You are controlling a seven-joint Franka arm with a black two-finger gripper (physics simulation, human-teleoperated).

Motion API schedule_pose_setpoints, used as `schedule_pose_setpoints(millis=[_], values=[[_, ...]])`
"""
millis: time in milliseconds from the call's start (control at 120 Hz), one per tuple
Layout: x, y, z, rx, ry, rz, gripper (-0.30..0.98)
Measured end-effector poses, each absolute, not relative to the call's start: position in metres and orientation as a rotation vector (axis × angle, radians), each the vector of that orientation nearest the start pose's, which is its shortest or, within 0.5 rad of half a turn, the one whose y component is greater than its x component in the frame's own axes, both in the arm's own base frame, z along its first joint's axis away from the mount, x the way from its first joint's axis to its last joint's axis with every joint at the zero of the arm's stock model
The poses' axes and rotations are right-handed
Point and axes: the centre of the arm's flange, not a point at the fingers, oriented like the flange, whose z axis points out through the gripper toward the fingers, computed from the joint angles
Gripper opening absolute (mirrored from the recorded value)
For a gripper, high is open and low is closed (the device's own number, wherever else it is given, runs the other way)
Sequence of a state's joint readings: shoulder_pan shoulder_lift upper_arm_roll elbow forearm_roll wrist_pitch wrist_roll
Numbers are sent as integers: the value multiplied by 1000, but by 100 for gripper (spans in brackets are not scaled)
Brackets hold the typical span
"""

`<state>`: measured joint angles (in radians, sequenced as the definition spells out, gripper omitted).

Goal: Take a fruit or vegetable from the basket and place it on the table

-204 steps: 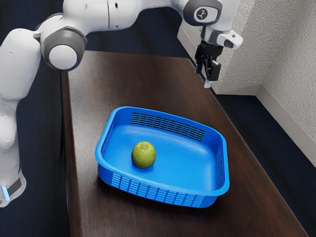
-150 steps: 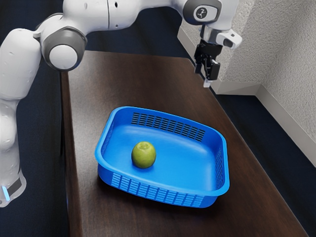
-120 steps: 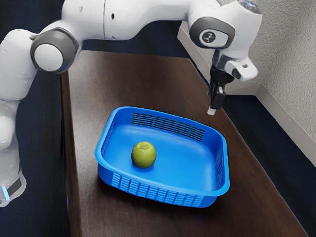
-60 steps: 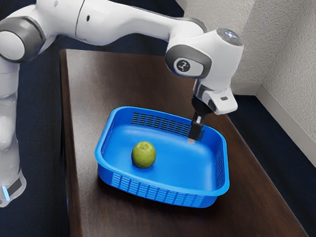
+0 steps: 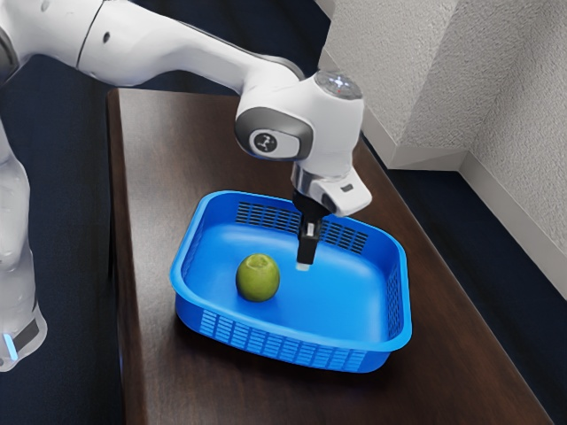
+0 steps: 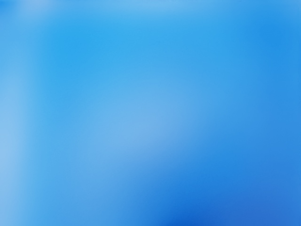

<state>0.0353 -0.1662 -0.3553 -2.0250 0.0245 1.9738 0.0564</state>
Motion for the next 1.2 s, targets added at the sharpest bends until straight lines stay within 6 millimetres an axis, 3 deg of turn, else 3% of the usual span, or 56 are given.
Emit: schedule_pose_setpoints(millis=[233,525,1200], values=[[483,-172,503,-3042,530,-269,69],[478,-169,489,-3061,478,-308,69],[469,-162,453,-3070,434,-96,69]])
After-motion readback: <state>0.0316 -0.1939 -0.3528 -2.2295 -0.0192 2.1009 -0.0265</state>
